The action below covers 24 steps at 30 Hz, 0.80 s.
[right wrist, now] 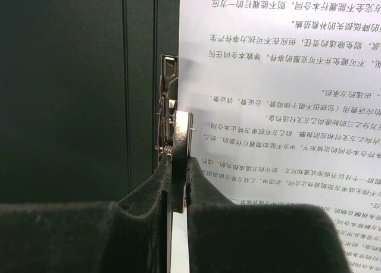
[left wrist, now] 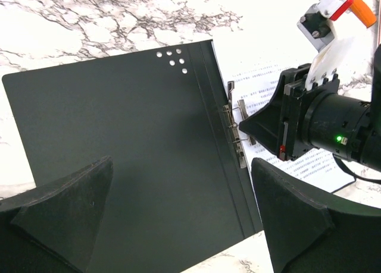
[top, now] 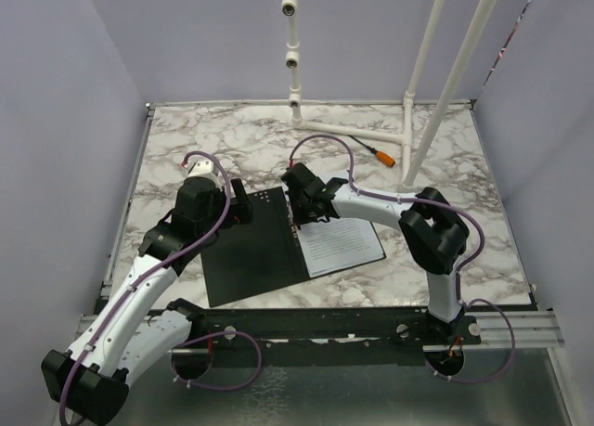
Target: Put the files into the folder
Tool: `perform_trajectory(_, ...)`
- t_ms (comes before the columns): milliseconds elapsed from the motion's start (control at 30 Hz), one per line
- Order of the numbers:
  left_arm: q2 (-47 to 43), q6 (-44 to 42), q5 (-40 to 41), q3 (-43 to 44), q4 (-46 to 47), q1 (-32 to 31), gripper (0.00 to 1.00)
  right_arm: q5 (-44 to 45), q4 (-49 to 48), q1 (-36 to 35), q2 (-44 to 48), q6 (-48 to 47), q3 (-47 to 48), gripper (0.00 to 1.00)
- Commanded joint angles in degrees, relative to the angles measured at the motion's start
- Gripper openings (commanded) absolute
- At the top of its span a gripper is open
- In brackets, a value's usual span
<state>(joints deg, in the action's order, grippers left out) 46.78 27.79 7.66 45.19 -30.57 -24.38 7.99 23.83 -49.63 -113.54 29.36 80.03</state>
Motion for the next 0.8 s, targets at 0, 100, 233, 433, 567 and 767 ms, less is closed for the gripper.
perform_trajectory(0, 1.55, -0.37, -3.79, -0.84, 1.30, -0.11, 0.99, -2.72, 0.53, 1.79, 3.42, -3.79, -1.93, 0.00)
perform_trajectory(100, 2.97, -0.06, -5.78, -0.76, 1.39, -0.08, 0.99, -3.55, 0.52, 2.72, 4.08, -4.81, -2.50, 0.01)
perform_trajectory(233, 5.07, 1.45, -7.59, -1.21, 1.48, -0.05, 0.99, -4.16, 1.18, 3.62, 4.22, -6.24, -2.52, 0.01)
perform_trajectory(433, 8.09, 4.12, -8.41, -2.26, 1.31, -0.64, 0.99, -5.61, 1.21, 5.69, 5.89, -7.97, -4.20, 0.00)
perform_trajectory(567, 10.43, 5.48, -8.10, -3.03, 1.23, -1.39, 0.99, -6.97, 1.61, 6.47, 6.61, -9.58, -4.91, 0.00)
perform_trajectory(767, 13.38, 7.33, -4.37, -3.51, 0.51, -5.10, 0.99, -9.68, 2.18, 7.38, 6.77, -11.45, -5.27, 0.01)
